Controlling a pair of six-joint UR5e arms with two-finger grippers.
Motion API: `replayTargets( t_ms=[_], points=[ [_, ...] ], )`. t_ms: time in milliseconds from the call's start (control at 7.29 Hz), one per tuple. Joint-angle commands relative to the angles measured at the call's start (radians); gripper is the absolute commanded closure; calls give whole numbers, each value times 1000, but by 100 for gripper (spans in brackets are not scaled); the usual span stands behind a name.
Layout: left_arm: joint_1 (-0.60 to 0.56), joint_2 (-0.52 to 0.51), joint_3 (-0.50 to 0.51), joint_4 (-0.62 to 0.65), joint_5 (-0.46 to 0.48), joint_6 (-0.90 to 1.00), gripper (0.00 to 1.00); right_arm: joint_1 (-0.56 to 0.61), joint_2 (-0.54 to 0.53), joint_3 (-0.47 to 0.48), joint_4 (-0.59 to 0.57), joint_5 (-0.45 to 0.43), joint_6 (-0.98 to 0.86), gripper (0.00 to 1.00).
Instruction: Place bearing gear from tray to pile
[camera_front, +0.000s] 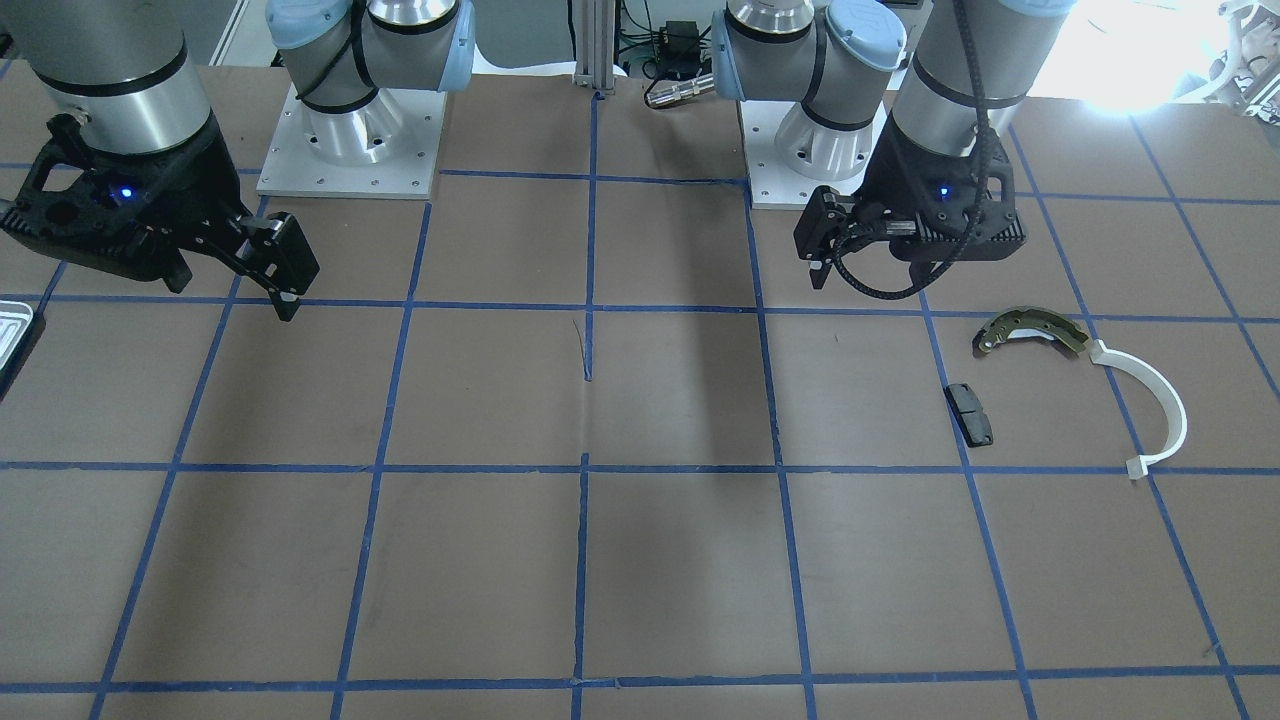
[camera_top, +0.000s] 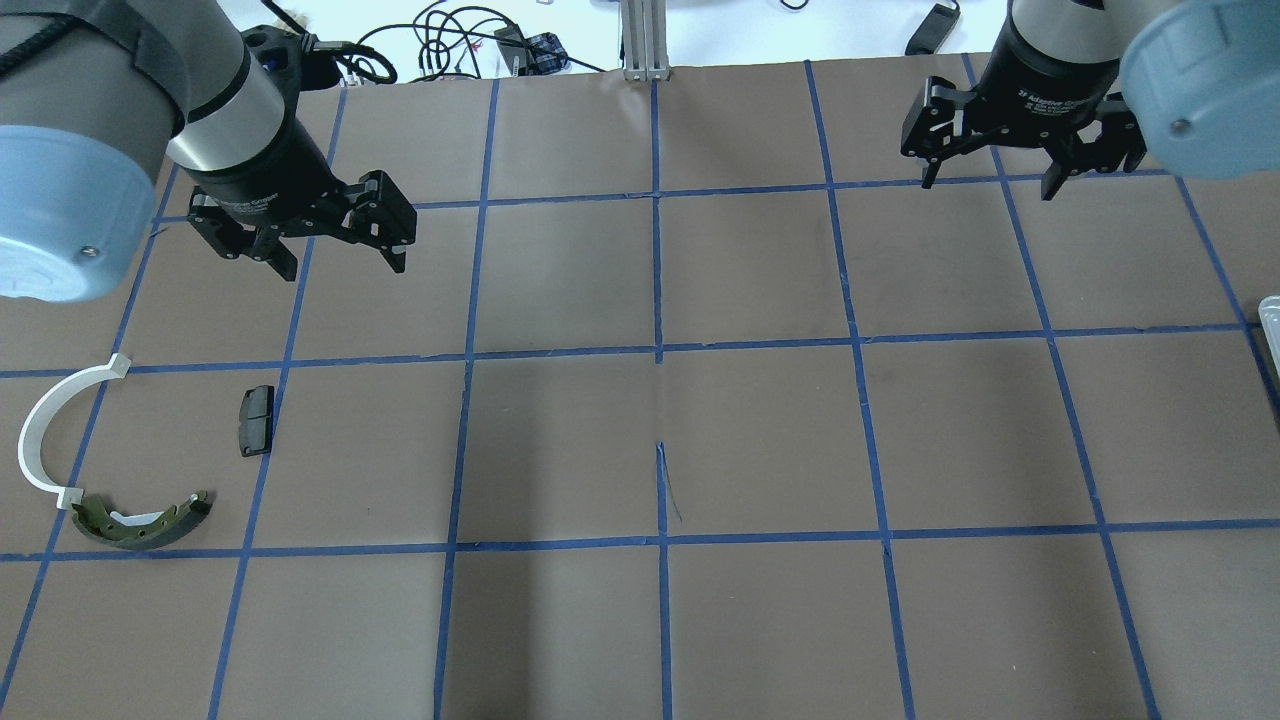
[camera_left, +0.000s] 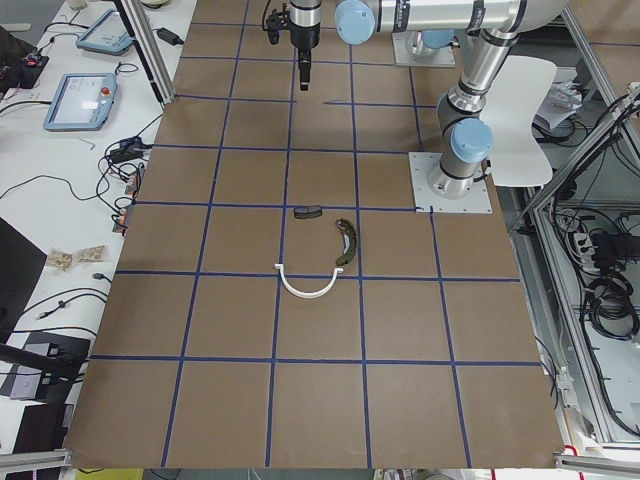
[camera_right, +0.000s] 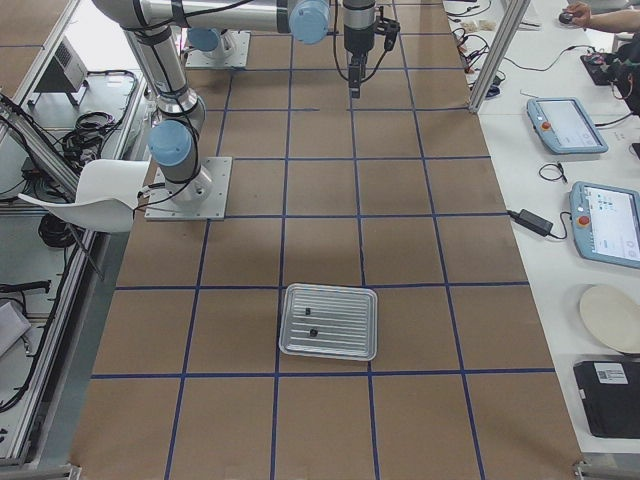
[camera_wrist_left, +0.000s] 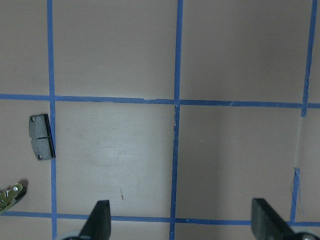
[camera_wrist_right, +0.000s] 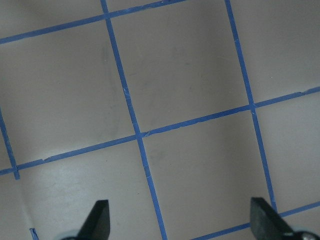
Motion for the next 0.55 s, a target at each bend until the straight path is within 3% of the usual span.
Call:
replayTargets(
  t_ms=[0, 411],
  points=[
    [0, -2, 2, 2, -1, -2, 0, 0, 1, 0, 0, -1, -1, 0],
    [0, 0, 2, 2, -1, -2, 0, 0, 2, 0, 2, 2, -9, 0]
  ],
)
